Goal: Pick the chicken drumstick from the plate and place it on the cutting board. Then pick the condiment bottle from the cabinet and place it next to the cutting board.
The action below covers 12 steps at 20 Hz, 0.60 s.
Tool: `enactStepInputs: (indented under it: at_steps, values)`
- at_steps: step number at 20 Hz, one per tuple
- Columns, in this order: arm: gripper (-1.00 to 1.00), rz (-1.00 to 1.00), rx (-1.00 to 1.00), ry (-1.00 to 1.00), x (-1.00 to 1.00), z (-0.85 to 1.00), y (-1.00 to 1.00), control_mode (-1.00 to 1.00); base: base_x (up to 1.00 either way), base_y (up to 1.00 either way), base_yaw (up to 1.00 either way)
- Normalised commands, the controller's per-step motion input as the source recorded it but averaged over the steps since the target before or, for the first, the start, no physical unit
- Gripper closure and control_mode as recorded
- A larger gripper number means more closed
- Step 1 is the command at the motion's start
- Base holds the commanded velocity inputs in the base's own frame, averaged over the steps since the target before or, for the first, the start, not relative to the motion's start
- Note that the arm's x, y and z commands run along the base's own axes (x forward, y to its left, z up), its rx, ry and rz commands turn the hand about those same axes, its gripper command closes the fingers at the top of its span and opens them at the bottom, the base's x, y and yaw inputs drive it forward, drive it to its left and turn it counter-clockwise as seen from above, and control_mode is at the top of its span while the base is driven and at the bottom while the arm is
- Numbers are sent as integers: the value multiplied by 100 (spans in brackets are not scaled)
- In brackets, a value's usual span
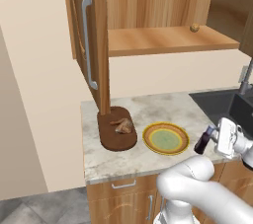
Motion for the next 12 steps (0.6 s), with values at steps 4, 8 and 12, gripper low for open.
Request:
enactStepInputs:
  at_steps: [4, 8, 12]
  values:
    - [100, 0, -1, -11, -2, -20, 18, -100, 0, 0, 0]
    - [100, 0, -3, 0, 0, -6, 22, -100, 0, 0, 0]
    - [100, 0, -4, 0, 0, -6, 28, -100, 0, 0, 0]
